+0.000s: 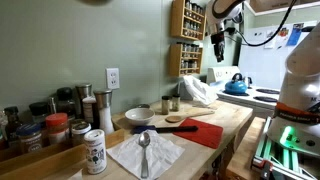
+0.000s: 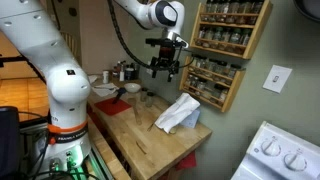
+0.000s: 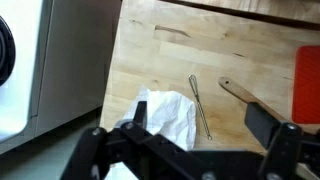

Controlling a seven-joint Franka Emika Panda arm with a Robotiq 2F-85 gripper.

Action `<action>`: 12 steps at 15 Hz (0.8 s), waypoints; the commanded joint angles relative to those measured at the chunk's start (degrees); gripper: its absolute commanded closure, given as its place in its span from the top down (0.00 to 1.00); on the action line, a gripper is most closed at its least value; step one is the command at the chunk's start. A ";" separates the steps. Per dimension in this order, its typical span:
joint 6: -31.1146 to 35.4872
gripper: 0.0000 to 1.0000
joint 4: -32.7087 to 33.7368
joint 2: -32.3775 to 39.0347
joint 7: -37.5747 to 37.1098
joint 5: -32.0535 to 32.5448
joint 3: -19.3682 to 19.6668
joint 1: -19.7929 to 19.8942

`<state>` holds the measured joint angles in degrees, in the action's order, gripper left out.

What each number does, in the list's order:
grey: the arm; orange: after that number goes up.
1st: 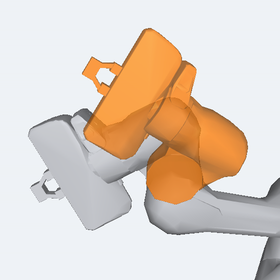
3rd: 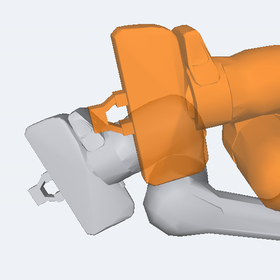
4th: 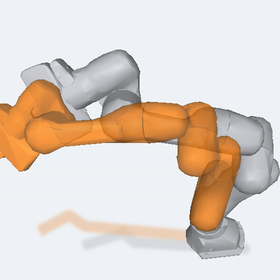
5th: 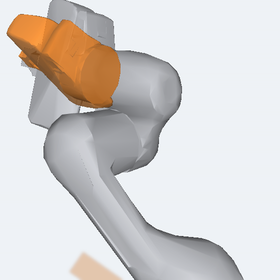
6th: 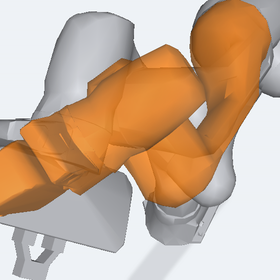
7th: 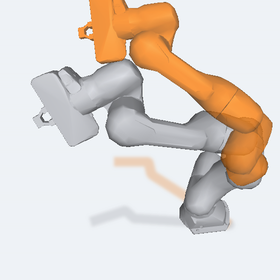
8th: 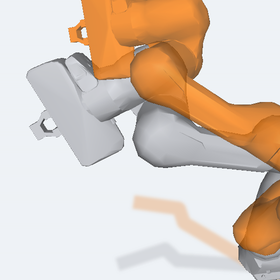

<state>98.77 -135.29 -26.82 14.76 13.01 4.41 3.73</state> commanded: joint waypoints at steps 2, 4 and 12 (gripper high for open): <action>-0.16 1.00 0.10 0.00 -0.21 0.19 0.51 -0.62; -0.16 1.00 0.10 0.00 -0.21 0.19 0.51 -0.62; -2.17 1.00 4.91 9.36 -16.09 -13.90 -3.13 -2.56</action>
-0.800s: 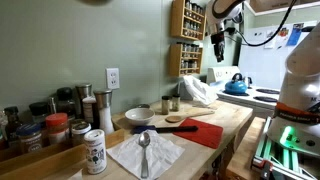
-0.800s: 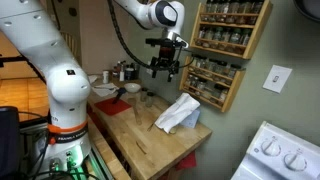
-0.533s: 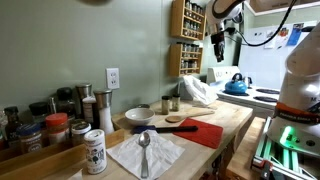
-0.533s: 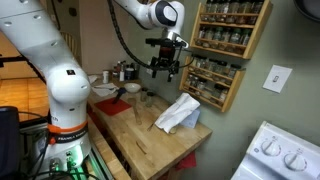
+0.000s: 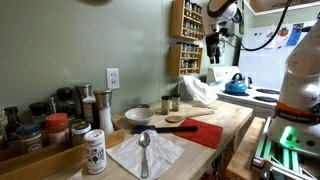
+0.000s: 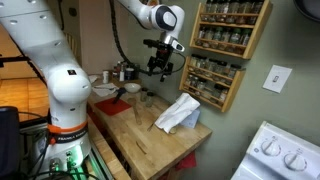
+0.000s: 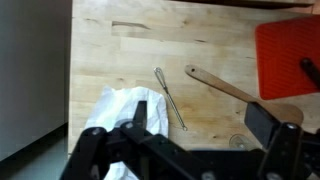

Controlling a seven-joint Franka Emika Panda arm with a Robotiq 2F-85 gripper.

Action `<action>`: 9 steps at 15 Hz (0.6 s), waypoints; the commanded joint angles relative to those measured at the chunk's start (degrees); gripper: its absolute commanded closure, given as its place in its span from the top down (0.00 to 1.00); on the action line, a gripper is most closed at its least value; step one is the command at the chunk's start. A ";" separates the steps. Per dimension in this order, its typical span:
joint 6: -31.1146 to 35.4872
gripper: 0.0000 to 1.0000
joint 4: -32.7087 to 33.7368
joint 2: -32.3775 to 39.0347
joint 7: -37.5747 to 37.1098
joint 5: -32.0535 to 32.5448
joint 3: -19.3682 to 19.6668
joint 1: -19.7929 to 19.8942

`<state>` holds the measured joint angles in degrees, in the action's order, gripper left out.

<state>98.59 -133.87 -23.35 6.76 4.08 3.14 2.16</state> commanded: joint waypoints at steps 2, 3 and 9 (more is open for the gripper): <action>0.23 1.00 4.14 9.10 -14.50 -8.73 -3.34 -1.30; 0.79 1.00 4.53 10.47 -17.06 -10.75 -3.79 -1.46; 5.39 1.00 5.23 15.81 -29.17 -23.81 -5.03 -2.28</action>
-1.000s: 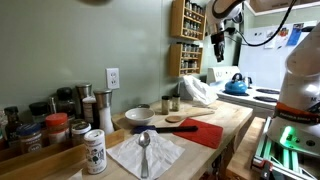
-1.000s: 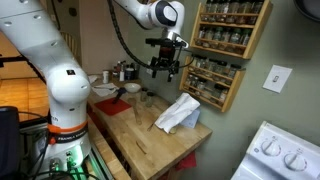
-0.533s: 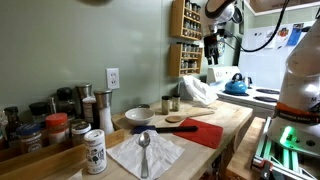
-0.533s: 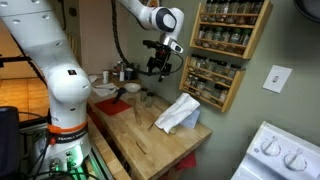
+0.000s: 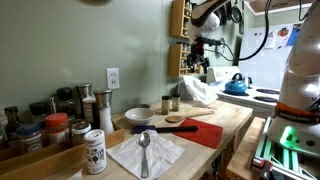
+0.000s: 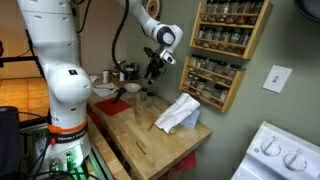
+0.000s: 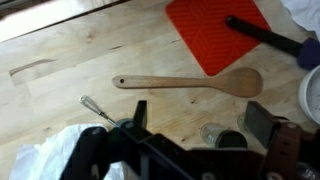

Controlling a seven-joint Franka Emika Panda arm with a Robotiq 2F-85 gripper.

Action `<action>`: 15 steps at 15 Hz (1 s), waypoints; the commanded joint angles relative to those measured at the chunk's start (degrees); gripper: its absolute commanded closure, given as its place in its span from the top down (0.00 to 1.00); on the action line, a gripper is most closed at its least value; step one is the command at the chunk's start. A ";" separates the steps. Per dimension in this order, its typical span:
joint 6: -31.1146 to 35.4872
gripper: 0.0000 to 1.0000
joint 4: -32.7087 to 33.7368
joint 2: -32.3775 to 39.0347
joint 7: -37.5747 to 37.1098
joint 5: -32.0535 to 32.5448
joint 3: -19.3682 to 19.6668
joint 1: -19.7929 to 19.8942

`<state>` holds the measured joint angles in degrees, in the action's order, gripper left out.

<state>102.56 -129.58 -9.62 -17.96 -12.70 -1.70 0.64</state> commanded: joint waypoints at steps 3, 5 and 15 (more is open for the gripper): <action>0.94 1.00 0.70 1.87 -2.84 -5.22 -0.09 -0.54; 0.96 1.00 0.81 1.97 -3.33 -5.73 -0.11 -0.62; 21.51 1.00 -5.55 7.17 -21.37 -18.07 -0.82 -1.26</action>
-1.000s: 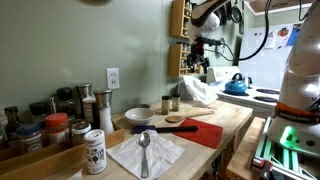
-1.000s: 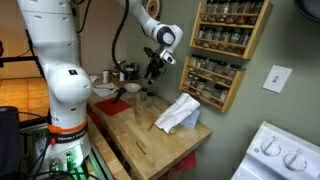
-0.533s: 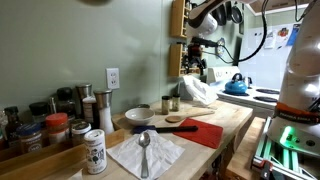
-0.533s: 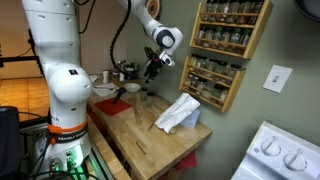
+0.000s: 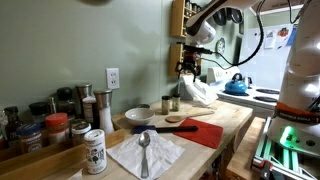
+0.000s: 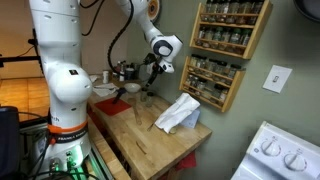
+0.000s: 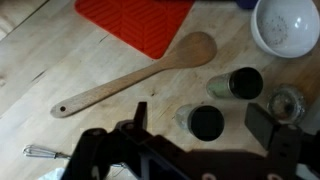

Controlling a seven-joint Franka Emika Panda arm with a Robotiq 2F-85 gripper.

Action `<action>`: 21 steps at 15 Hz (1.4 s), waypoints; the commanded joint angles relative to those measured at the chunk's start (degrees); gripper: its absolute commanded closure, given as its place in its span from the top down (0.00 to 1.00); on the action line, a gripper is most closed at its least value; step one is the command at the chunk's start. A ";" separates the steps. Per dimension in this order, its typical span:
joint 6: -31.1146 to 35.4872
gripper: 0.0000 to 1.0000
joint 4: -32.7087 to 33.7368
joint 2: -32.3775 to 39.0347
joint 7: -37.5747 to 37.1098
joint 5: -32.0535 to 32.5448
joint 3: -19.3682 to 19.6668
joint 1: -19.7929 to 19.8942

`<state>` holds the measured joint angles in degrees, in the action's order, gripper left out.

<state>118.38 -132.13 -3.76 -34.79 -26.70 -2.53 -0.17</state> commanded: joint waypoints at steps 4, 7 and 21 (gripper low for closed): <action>14.41 1.00 -5.34 4.45 -9.01 -10.91 -0.04 -1.02; 18.33 1.00 -5.31 6.81 -10.63 -16.54 -0.04 -1.33; 17.34 1.00 -1.01 16.64 -3.98 -32.24 0.49 -1.01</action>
<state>135.68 -134.42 10.68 -41.08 -56.00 -2.51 -0.87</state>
